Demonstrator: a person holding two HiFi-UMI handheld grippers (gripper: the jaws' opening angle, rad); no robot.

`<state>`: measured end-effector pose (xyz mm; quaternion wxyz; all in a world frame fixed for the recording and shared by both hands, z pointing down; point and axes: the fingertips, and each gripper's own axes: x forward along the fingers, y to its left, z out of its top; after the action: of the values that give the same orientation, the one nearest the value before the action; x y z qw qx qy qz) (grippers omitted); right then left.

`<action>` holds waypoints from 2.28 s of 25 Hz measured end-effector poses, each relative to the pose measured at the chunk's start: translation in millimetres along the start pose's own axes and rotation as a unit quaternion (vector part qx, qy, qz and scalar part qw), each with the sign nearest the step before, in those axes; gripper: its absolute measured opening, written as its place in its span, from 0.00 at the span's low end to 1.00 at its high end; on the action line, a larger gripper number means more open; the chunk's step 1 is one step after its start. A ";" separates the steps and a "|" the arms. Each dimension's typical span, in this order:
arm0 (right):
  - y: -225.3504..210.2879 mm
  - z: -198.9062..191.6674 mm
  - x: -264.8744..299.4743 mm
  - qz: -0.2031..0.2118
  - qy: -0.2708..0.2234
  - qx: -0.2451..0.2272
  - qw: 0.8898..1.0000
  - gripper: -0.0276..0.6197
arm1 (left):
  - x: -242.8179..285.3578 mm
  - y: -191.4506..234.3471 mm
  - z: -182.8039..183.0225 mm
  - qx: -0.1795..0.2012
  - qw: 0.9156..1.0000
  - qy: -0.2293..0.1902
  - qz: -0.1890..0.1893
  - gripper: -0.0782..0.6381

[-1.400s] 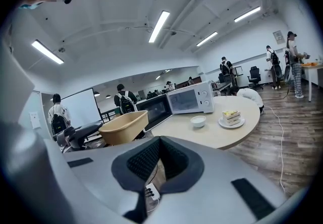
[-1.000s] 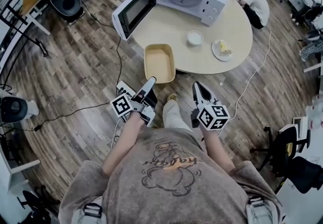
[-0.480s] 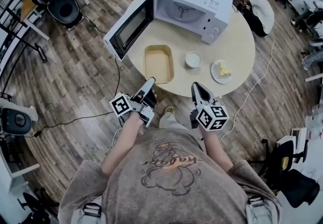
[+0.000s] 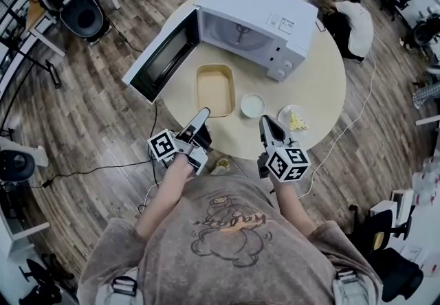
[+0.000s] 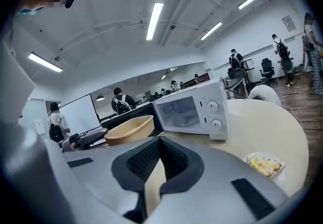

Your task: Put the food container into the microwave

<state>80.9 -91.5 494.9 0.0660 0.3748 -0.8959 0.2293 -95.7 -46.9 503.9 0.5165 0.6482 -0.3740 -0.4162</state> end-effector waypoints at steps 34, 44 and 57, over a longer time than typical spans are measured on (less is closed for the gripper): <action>-58.6 42.7 61.4 -0.052 -0.024 0.033 0.998 0.04 | 113.4 29.3 50.7 -0.008 0.997 0.071 0.010 0.45; -58.6 43.0 66.1 -0.072 -0.035 0.043 0.996 0.05 | 126.2 43.1 58.1 -0.015 0.996 0.087 0.019 0.45; -58.4 39.2 58.4 -0.100 -0.037 0.052 0.993 0.04 | 149.3 64.8 72.1 -0.021 0.995 0.093 0.028 0.45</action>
<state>82.5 -182.8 498.2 0.0357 0.4733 -0.8428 0.2540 -110.2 -221.4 536.0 0.5740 0.6625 -0.3331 -0.3473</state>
